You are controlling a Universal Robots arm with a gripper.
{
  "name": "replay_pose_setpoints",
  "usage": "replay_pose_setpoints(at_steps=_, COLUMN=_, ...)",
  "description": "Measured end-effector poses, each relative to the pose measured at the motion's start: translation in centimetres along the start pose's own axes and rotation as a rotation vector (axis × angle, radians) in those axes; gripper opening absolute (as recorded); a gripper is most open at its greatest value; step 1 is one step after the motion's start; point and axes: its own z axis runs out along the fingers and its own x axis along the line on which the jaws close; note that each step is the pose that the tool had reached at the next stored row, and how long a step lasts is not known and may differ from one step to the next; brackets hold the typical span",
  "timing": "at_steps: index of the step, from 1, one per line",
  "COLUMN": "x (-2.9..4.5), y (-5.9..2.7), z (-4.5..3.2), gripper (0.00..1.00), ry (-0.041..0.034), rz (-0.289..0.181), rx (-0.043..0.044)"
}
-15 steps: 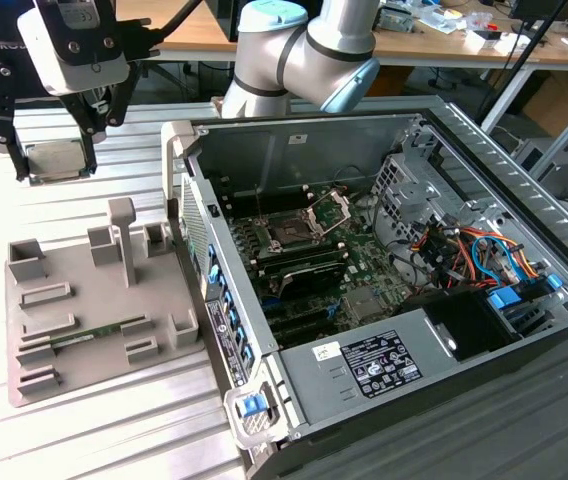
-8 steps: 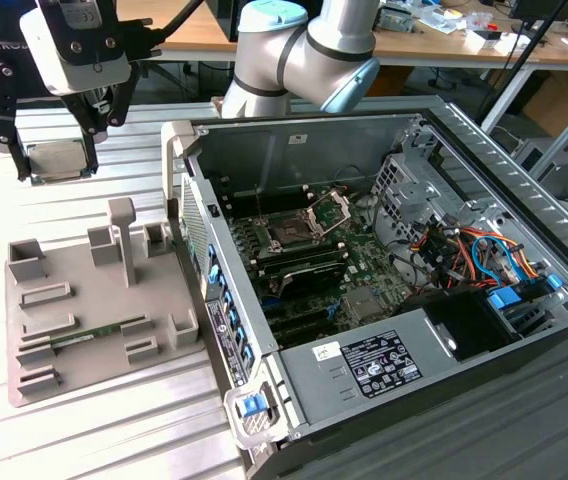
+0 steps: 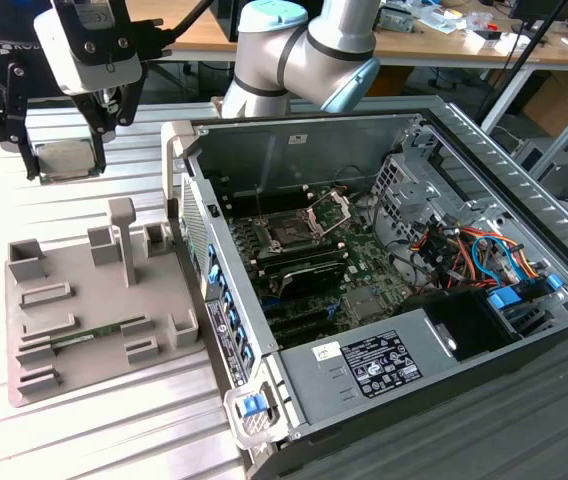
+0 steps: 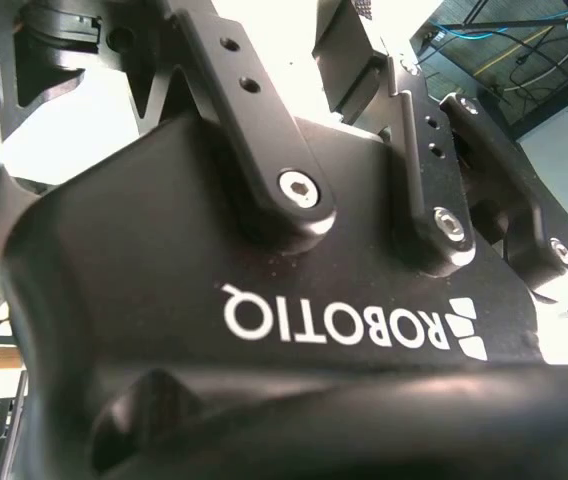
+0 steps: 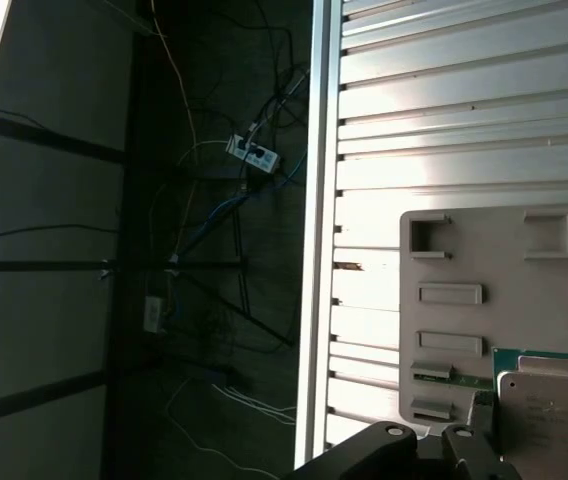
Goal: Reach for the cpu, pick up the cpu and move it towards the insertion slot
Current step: 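Pick up the cpu and move it towards the insertion slot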
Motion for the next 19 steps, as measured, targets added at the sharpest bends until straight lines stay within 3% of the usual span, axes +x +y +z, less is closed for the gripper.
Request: replay_pose_setpoints(at_steps=19, x=-0.69, y=-0.06, z=-0.01, gripper=0.55, ry=0.0001, rz=0.000, rx=0.0001)
